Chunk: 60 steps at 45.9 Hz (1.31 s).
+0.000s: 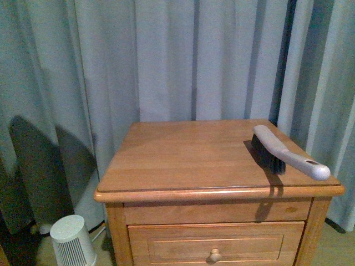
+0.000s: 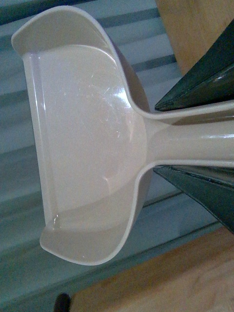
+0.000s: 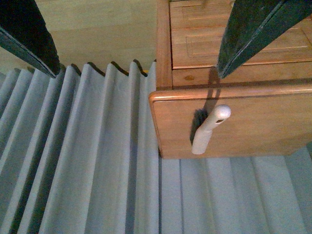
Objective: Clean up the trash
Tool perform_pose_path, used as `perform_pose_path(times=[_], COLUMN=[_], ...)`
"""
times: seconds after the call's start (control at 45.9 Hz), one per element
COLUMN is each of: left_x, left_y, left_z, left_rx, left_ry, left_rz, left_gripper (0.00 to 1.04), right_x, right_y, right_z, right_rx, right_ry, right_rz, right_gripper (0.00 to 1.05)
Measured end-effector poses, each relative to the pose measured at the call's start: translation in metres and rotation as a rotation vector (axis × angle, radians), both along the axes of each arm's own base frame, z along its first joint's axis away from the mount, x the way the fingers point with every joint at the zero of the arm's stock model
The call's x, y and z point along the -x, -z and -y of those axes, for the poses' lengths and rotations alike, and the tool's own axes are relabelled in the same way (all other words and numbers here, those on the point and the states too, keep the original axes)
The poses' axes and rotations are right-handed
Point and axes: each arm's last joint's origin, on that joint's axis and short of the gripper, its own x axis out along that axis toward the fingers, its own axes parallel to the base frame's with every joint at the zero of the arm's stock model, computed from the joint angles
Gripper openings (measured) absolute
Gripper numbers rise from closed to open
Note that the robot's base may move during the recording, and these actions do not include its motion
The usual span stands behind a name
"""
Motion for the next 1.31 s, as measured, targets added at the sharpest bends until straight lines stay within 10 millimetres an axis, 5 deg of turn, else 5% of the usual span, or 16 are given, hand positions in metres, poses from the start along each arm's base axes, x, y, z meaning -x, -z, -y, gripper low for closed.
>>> perform_pose_path(times=[0.349, 0.567, 0.741, 0.937, 1.068, 1.155, 1.308], left_x=[0.035, 0.046, 0.046, 0.046, 0.046, 0.046, 0.046], left_y=[0.037, 0.044, 0.044, 0.044, 0.044, 0.044, 0.044], left_z=[-0.042, -0.045, -0.044, -0.044, -0.044, -0.044, -0.044], left_rx=[0.049, 0.085, 0.091, 0.095, 0.096, 0.097, 0.097], left_ry=[-0.043, -0.026, -0.018, -0.017, -0.016, -0.017, -0.016], left_rz=[-0.052, -0.059, -0.06, -0.061, -0.061, -0.061, -0.061], left_gripper=[0.29, 0.29, 0.29, 0.29, 0.29, 0.29, 0.29], right_x=[0.0, 0.0, -0.015, -0.077, -0.147, -0.193, -0.236], right_y=[0.0, 0.0, -0.01, -0.087, -0.124, -0.122, -0.111], right_z=[0.0, 0.0, -0.009, -0.03, -0.049, -0.061, -0.073], right_rx=[0.0, 0.0, 0.111, 0.066, -0.01, -0.066, -0.138], right_ry=[0.0, 0.0, 0.386, 0.195, 0.13, 0.108, 0.115], right_rz=[0.0, 0.0, -0.139, -0.211, -0.368, -0.538, -0.682], right_gripper=[0.97, 0.97, 0.97, 0.97, 0.97, 0.97, 0.97])
